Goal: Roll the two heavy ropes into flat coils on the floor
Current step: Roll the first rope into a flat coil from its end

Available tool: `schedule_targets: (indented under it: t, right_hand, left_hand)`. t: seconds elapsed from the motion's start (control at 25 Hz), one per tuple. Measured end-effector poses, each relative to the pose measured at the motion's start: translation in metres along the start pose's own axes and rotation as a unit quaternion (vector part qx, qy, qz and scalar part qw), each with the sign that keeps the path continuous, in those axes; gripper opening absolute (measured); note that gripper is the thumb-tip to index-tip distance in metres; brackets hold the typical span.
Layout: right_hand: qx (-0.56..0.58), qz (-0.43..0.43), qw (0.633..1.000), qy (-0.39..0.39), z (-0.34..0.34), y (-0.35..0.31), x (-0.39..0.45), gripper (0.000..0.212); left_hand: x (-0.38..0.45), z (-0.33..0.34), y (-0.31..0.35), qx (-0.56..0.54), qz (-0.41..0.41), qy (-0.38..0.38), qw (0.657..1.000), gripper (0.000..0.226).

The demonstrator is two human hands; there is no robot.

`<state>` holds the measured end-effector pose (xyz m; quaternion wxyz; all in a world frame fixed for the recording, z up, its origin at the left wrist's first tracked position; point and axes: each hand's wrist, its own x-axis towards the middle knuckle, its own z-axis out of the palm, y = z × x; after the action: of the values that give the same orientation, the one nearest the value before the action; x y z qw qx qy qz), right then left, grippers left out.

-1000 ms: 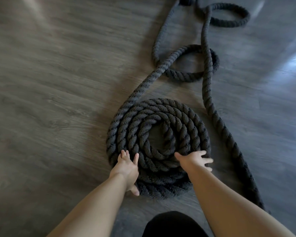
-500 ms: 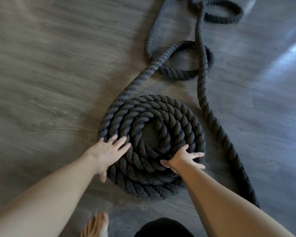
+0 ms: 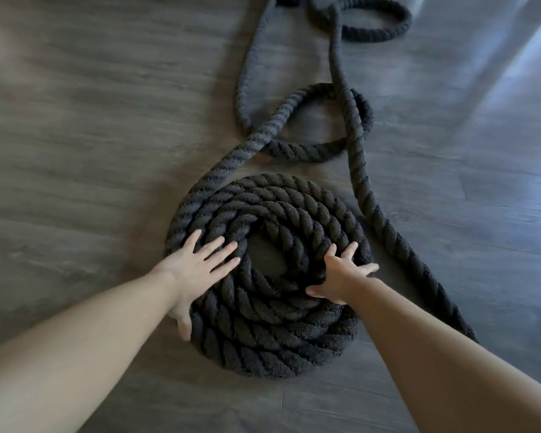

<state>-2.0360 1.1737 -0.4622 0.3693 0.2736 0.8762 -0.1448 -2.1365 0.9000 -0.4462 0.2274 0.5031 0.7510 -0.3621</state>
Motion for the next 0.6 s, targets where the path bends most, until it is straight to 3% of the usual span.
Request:
schedule_targets:
  t: [0.2,0.32,0.44,0.52,0.6]
  right_hand:
    - [-0.005,-0.038,0.999,0.017,-0.029,-0.003,0.029,0.111]
    - [0.004,-0.07,0.994,0.078,-0.037,-0.011,0.042,0.099]
    - [0.073,0.022,0.99,0.121,-0.048,-0.025,0.052,0.11]
    - [0.116,0.08,0.985,0.103,-0.063,-0.026,0.057,0.126]
    - [0.157,0.114,0.978,0.074,-0.071,-0.027,0.056,0.128]
  left_hand:
    - [0.01,0.008,-0.007,-0.113,-0.006,-0.015,0.993,0.163]
    - [0.016,0.01,-0.005,-0.179,-0.026,-0.017,0.983,0.162]
    - [0.019,0.003,-0.001,-0.244,-0.062,-0.029,0.967,0.158]
    - [0.018,-0.001,0.0,-0.277,-0.072,-0.044,0.957,0.155]
    - [0.017,-0.006,-0.002,-0.281,-0.067,-0.041,0.956,0.155]
